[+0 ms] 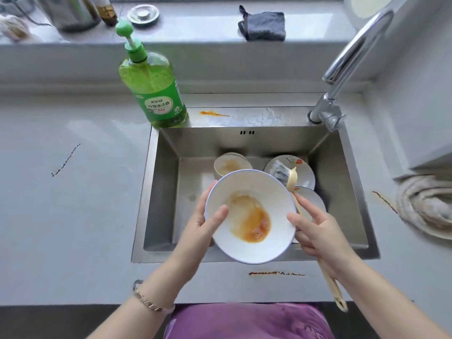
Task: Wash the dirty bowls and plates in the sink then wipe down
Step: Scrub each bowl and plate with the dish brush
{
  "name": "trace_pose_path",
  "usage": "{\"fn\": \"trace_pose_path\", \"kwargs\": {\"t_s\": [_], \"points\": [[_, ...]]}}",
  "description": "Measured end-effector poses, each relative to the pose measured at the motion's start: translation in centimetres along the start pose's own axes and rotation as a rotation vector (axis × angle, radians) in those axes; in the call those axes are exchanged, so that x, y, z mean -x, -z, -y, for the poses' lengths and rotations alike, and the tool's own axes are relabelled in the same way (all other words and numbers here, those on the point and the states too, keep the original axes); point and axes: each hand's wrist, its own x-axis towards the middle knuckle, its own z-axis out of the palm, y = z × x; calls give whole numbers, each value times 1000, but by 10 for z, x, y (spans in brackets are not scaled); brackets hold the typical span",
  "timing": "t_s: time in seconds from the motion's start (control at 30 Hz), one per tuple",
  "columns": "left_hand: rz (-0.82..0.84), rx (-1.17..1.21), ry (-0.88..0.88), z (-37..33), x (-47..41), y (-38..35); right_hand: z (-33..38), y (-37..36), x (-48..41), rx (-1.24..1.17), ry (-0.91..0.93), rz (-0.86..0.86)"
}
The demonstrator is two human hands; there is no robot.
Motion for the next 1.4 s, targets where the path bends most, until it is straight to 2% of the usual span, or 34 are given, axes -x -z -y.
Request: {"fn": "trace_pose_path", "kwargs": {"t_s": [0.1, 0.2, 0.23, 0.27, 0.33, 0.4, 0.43, 0.47, 0.5, 0.57, 0.6, 0.7, 0.77, 0.8, 0.83, 0.9, 0.93, 1.0, 1.07, 1.13, 1.23, 1.3, 1.4], "points": [[-48, 63, -33, 8, 3, -10, 3, 3, 2, 83, 40, -17], [-129, 2, -107, 6, 1, -11, 15, 12, 6, 358, 299, -121], [-151, -40, -132, 6, 0, -9, 19, 16, 9, 454, 401, -108], [-170, -77, -145, 6, -1, -8, 22, 19, 11, 581, 484, -56], [-189, -125, -162, 5, -1, -7, 23, 18, 12, 990, 554, 54], [-181, -153, -187, 1, -2, -9, 15, 11, 5, 1353, 627, 9], [-183, -169, -199, -1, -2, -9, 11, 7, 6, 1387, 653, 5], [-193, -189, -212, -4, -4, -8, 7, 3, 9, 1395, 688, 1], [-212, -212, -227, -5, -5, -7, 5, -2, 14, 1363, 663, 85], [-224, -243, -231, -4, -6, -6, 4, -15, 26, 1117, 566, 289], [-207, -240, -218, -2, -6, -8, 5, -23, 28, 994, 563, 321], [-178, -214, -188, -2, -3, -16, 10, -30, 7, 993, 579, 120], [-230, -204, -201, -5, -7, -9, 14, -21, -4, 1216, 516, 39], [-258, -204, -208, -8, -10, -3, 13, -17, -4, 1323, 471, 59], [-275, -209, -211, -10, -14, 2, 11, -17, 0, 1328, 440, 112], [-248, -228, -213, -11, -14, 3, 11, -29, 14, 1086, 441, 276], [-214, -220, -205, -9, -12, -1, 14, -36, 17, 1000, 464, 305], [-143, -182, -180, -7, -7, -9, 21, -37, 6, 1032, 502, 189], [-146, -168, -187, -9, -7, -6, 26, -28, -3, 1212, 493, 63], [-198, -167, -202, -14, -12, 5, 23, -20, 1, 1356, 450, 93], [-199, -205, -210, -12, -14, 6, 20, -38, 20, 1166, 451, 256], [-142, -196, -183, -8, -8, -1, 27, -43, 12, 1134, 484, 207], [-150, -185, -165, -9, -6, 3, 28, -28, -5, 1326, 459, 67]]}}
